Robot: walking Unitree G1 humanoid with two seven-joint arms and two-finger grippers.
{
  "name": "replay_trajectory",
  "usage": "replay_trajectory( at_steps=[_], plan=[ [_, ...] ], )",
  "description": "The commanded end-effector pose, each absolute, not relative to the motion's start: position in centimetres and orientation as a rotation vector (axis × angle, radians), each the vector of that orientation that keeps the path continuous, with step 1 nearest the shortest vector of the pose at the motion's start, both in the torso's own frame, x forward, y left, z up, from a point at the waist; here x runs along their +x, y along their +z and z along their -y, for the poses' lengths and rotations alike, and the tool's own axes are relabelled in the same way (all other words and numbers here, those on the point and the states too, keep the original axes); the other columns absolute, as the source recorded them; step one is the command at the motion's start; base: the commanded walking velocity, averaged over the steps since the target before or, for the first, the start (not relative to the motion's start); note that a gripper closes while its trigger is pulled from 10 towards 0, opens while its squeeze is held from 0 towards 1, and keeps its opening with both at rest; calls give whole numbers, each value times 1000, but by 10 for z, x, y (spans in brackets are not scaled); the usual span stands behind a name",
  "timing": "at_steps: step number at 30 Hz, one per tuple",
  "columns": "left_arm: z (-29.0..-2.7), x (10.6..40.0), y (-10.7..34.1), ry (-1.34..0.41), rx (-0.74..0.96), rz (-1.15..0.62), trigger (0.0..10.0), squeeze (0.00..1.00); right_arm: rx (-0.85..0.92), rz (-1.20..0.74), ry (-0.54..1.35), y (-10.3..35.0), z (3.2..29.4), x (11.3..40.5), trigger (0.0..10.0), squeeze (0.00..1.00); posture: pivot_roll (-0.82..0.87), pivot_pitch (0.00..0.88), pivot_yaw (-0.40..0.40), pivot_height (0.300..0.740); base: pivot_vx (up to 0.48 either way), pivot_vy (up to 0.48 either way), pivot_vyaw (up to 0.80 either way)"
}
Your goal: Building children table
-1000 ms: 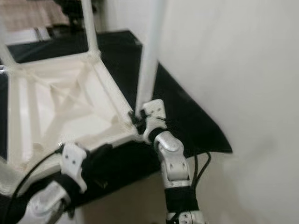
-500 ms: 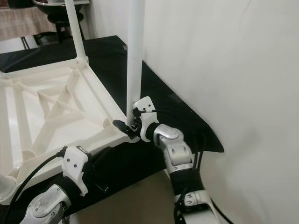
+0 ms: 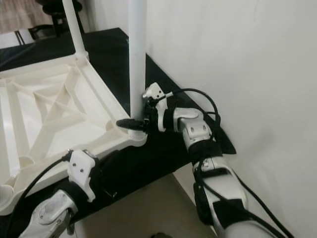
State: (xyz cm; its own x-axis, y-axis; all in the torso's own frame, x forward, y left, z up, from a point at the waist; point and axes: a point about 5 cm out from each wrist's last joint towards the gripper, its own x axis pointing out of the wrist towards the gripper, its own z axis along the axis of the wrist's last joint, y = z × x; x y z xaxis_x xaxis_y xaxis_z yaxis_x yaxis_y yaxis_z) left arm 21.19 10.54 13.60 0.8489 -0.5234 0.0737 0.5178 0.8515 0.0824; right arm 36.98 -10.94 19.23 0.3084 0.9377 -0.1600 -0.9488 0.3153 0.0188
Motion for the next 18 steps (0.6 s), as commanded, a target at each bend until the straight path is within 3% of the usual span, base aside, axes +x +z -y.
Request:
replay_trajectory(
  at_steps=[1, 11, 12, 13, 14, 15, 16, 18],
  plan=[
    [-105, 211, 131, -548, 62, 79, 10000, 0, -69, -169, 1278, 188, 109, 369, 0, 0, 56, 78, -68, 740, 0, 0, 0],
    [-104, 208, 132, -549, 57, 78, 10000, 0, -127, -137, 1059, 165, 133, 365, 0, 0, 49, 92, -75, 740, 0, 0, 0],
    [-105, 207, 132, -548, 56, 76, 10000, 0, -104, -159, 878, 148, 132, 356, 0, 0, 44, 94, -73, 740, 0, 0, 0],
    [-105, 207, 132, -548, 56, 76, 10000, 0, -104, -159, 878, 148, 132, 356, 0, 0, 44, 94, -73, 740, 0, 0, 0],
    [-107, 207, 132, -550, 56, 74, 10000, 0, -20, -143, 634, 136, 120, 345, 0, 0, 27, 98, -63, 740, 0, 0, 0],
    [-107, 207, 132, -550, 56, 74, 10000, 0, -20, -143, 634, 136, 120, 345, 0, 0, 27, 98, -63, 740, 0, 0, 0],
    [-107, 207, 132, -553, 57, 73, 10000, 0, 29, -158, 553, 125, 104, 324, 0, 0, 23, 108, -57, 740, 0, 0, 0],
    [-109, 209, 131, -564, 64, 70, 10000, 0, -18, -61, 563, 134, 84, 307, 0, 0, 8, 102, -46, 740, 0, 0, 0]
  ],
)
